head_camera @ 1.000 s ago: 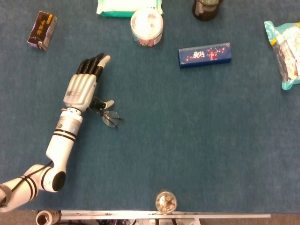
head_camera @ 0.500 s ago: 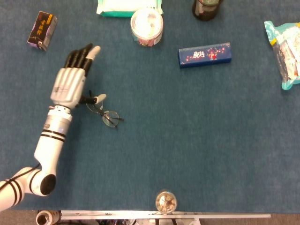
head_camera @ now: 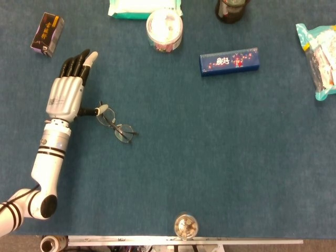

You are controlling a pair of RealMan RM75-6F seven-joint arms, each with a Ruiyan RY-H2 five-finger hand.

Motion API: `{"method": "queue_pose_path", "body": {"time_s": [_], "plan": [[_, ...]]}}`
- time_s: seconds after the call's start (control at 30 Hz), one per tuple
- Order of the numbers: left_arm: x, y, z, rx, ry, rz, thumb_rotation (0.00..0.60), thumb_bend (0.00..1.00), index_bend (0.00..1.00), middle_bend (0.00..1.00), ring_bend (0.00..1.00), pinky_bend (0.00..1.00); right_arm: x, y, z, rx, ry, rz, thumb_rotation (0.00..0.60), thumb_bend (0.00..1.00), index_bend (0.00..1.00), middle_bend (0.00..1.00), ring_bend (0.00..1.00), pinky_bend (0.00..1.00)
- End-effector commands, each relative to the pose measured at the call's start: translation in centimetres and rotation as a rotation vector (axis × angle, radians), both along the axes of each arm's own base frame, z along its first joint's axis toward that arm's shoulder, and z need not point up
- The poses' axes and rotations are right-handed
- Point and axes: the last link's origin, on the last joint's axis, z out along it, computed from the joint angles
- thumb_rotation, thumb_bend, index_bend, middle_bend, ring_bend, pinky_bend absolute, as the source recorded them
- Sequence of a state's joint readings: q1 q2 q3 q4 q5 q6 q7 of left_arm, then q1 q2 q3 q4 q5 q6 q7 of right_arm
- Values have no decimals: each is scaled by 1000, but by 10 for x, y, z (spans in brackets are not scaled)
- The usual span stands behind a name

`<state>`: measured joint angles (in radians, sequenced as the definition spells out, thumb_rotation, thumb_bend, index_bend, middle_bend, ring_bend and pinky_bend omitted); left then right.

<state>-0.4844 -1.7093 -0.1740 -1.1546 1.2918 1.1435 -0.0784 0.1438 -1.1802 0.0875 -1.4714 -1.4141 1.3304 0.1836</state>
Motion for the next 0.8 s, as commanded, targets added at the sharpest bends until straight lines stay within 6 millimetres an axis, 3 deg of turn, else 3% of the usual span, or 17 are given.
{"method": "queue_pose_path", "body": {"time_s": [0.03, 0.8], "plan": [[-2, 0, -2, -2, -3, 4, 600, 27, 0, 0, 0, 0, 0, 0, 0, 0, 0, -2, 600, 218, 435, 390, 342, 578], [-11, 3, -19, -40, -25, 18, 600, 27, 0, 0, 0, 0, 0, 2, 2, 0, 12, -11, 600, 218, 435, 390, 342, 578]]}}
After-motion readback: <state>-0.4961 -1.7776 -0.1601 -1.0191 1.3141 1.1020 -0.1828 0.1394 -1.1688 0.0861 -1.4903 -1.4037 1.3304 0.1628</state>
